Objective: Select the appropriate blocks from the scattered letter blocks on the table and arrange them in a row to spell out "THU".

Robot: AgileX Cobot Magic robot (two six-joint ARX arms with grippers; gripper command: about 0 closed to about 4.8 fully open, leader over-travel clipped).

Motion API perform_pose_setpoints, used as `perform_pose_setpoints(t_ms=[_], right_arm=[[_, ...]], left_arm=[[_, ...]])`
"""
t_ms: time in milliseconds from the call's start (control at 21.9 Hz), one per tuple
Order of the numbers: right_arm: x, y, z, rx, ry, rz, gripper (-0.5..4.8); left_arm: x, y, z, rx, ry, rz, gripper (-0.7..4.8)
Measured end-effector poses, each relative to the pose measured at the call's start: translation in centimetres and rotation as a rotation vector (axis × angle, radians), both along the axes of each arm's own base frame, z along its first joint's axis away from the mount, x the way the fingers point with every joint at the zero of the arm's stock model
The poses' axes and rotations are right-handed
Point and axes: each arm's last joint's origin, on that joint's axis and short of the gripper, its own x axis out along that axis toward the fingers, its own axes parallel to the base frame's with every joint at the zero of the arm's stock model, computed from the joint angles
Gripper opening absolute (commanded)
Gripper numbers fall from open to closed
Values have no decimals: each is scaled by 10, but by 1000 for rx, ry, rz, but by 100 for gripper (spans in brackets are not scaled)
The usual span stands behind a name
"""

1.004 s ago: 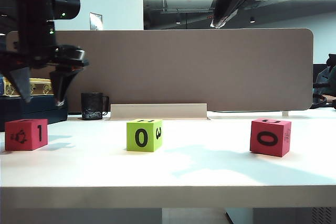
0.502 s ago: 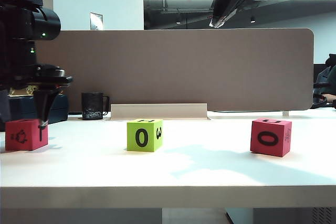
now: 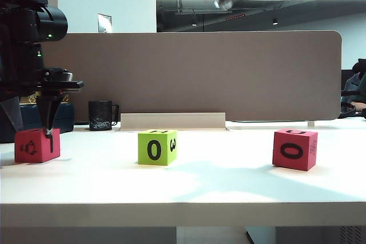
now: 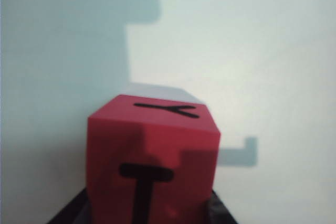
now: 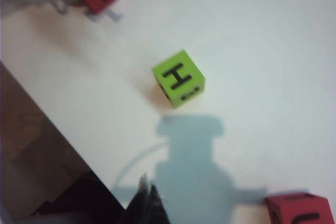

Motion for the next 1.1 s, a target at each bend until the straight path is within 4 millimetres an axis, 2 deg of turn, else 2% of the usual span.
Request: perform_pose_setpoints(t_ms=[228,365,776,1095], right_arm=[[-7,-2,10,36,-48,10,-5],[-6,-1,9,33,-46,10,-5],[-7,-2,9,30,-41,10,-5],[-7,-2,8,24,-33,9,-5]], left_arm=[[1,-1,-2,-21,5,-7,241],[1,-6,-3,-21,8,-22,241],[-3,-43,-4,-16,-14,-122,241],[-7,-61,-3,-170,8,-174,241]])
